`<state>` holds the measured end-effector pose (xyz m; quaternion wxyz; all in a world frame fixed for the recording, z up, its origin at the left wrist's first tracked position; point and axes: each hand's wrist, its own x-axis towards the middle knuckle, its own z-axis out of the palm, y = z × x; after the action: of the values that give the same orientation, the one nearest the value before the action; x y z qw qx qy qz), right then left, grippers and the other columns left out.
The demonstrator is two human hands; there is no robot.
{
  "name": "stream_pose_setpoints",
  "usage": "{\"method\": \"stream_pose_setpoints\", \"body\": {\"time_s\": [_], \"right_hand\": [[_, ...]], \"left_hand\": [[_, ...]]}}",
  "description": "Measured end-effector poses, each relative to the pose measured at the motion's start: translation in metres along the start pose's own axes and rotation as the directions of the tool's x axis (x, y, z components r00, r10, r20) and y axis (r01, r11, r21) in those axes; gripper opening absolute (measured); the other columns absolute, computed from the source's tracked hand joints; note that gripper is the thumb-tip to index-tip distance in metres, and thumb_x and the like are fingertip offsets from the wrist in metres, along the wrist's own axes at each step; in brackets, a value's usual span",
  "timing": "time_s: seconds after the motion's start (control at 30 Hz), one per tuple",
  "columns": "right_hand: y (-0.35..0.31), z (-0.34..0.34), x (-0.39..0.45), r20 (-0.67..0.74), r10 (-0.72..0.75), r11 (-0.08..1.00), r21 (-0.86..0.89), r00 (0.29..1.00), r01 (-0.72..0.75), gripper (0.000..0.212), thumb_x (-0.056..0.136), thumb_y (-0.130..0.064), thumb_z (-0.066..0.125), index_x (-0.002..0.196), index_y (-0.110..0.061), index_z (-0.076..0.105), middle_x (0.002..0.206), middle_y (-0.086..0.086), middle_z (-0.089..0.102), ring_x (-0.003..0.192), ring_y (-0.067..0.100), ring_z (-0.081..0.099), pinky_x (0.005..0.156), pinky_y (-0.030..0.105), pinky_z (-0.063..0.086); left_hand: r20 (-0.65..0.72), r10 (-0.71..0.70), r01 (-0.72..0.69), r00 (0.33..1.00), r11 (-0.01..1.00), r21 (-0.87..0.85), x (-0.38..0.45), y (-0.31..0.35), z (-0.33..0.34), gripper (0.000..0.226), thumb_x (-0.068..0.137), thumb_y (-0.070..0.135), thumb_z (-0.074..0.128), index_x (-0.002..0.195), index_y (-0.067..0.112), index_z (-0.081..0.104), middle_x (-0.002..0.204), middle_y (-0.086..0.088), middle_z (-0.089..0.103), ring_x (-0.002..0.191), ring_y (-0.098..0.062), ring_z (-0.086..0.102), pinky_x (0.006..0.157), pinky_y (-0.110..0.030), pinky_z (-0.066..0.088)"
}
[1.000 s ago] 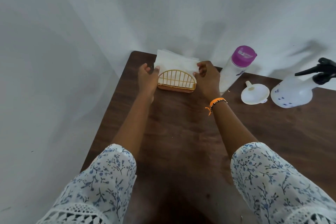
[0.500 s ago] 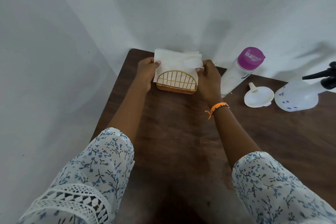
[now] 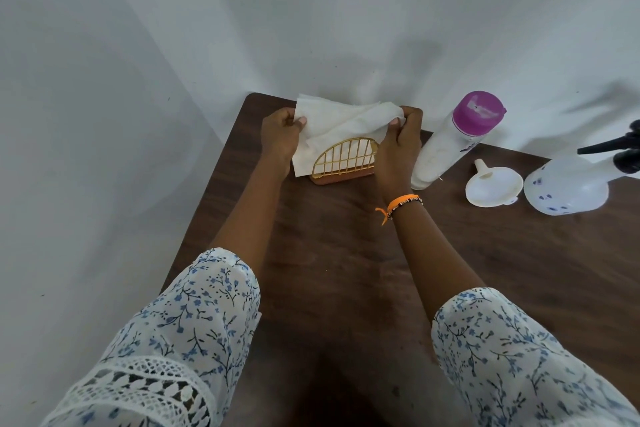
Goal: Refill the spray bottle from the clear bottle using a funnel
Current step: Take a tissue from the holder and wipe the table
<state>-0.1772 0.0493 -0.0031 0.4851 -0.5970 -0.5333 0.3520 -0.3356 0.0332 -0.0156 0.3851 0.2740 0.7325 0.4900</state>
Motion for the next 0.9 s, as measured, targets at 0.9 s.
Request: {"method": "stream_pose_setpoints", "body": {"time_s": [0.9], "right_hand": [[0.003,-0.003,-0.01,0.148,-0.229,0.973,0.006,0.962,0.231,0.023,0.088,-0.001,0.038,0.097,-0.003,0.059,0.086,-0.002,0.058,0.08,0.004,0.053,0.074,0.014,0.04]], "left_hand": [[-0.014,0.001,-0.002,1.0,0.999,-0.041,-0.012,-0.002,0.007,0.017,0.095,0.009,0.047,0.107,0.009,0.059,0.103,0.003,0.058,0.086,-0.004,0.054,0.071,-0.017,0.049]]}}
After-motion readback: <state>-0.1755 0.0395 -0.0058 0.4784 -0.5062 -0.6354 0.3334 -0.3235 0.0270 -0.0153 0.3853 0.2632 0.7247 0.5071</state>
